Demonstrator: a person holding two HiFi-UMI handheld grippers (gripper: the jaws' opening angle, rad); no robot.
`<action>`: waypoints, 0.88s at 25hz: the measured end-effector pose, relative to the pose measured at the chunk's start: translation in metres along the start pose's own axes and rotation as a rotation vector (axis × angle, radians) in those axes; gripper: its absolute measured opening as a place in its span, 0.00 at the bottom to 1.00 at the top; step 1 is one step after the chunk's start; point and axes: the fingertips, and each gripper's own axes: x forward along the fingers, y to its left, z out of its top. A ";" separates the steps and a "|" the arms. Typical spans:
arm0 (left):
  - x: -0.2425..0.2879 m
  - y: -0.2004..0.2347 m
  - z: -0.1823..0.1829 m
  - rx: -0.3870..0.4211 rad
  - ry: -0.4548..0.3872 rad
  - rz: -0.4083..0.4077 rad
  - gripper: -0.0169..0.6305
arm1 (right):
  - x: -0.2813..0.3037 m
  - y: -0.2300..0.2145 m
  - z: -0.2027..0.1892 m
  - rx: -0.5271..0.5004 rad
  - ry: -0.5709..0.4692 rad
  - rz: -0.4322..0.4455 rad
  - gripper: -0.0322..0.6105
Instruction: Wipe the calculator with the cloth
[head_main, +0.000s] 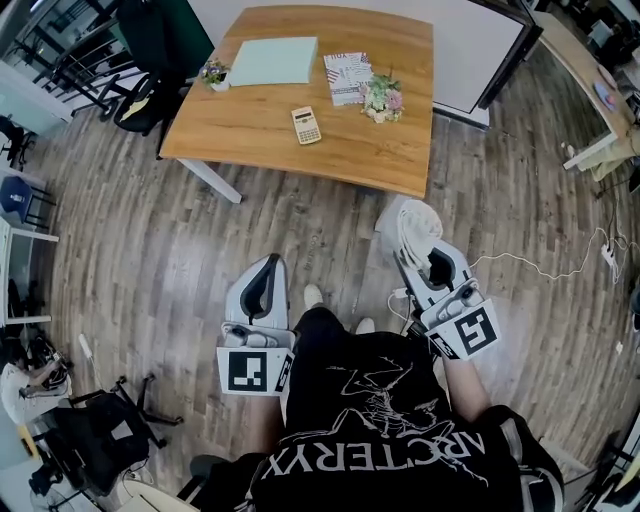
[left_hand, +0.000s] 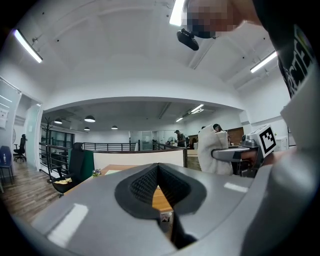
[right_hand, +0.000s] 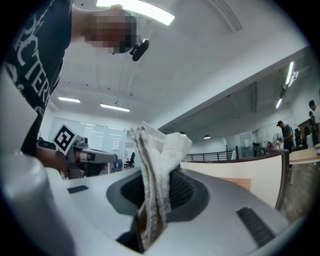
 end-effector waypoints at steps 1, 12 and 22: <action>0.006 0.003 -0.001 0.001 0.002 0.003 0.04 | 0.006 -0.004 -0.002 0.002 0.002 0.003 0.19; 0.143 0.126 -0.009 0.008 0.009 -0.042 0.04 | 0.174 -0.070 -0.018 0.010 0.017 -0.016 0.20; 0.256 0.239 0.002 -0.019 0.028 -0.107 0.04 | 0.313 -0.130 -0.002 0.038 -0.001 -0.065 0.20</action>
